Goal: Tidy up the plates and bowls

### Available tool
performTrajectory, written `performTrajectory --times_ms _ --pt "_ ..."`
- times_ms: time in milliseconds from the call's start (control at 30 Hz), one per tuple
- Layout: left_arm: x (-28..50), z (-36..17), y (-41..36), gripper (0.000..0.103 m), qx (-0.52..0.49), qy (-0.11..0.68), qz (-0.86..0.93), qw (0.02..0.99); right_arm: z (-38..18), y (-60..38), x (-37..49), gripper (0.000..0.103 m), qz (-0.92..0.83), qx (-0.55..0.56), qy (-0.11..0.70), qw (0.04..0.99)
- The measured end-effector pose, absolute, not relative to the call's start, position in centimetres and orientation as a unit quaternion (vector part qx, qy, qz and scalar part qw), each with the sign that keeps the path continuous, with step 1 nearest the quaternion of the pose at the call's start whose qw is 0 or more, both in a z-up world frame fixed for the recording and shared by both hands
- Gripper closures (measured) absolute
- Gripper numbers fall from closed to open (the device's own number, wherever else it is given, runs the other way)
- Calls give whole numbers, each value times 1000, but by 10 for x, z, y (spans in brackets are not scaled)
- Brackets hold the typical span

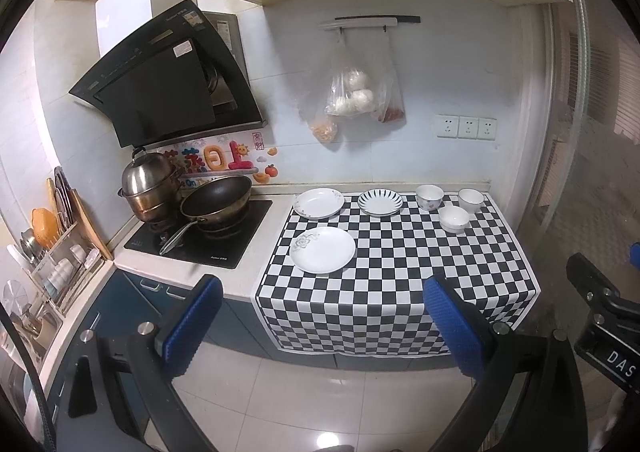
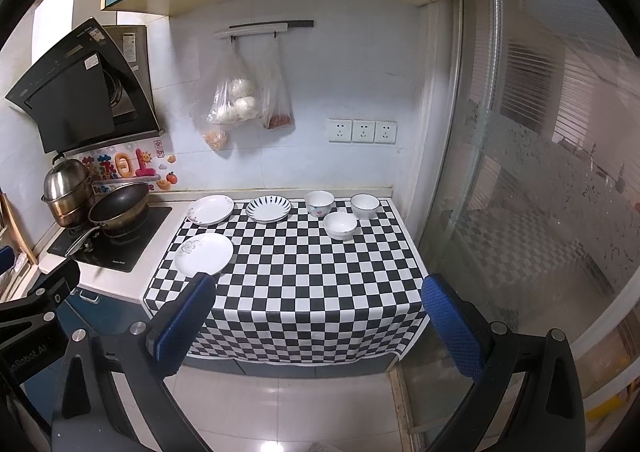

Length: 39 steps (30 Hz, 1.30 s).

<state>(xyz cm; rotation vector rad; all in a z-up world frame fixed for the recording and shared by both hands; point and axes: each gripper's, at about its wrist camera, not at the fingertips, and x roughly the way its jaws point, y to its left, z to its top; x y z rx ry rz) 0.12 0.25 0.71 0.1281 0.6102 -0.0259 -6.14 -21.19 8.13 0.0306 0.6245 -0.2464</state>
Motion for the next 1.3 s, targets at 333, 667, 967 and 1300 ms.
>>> performTrajectory --times_ms 333,667,967,1300 --pt "-1 6 9 0 63 298 -10 952 80 -206 -62 0 -118 14 306 945" --pt "-6 6 11 0 64 292 -8 954 82 -203 -63 0 -117 13 303 946" --pt "-8 6 10 0 63 294 -11 954 82 -203 -65 0 -118 12 302 946" --pt "-8 6 7 0 62 295 -13 953 86 -208 -68 0 -120 10 298 947"
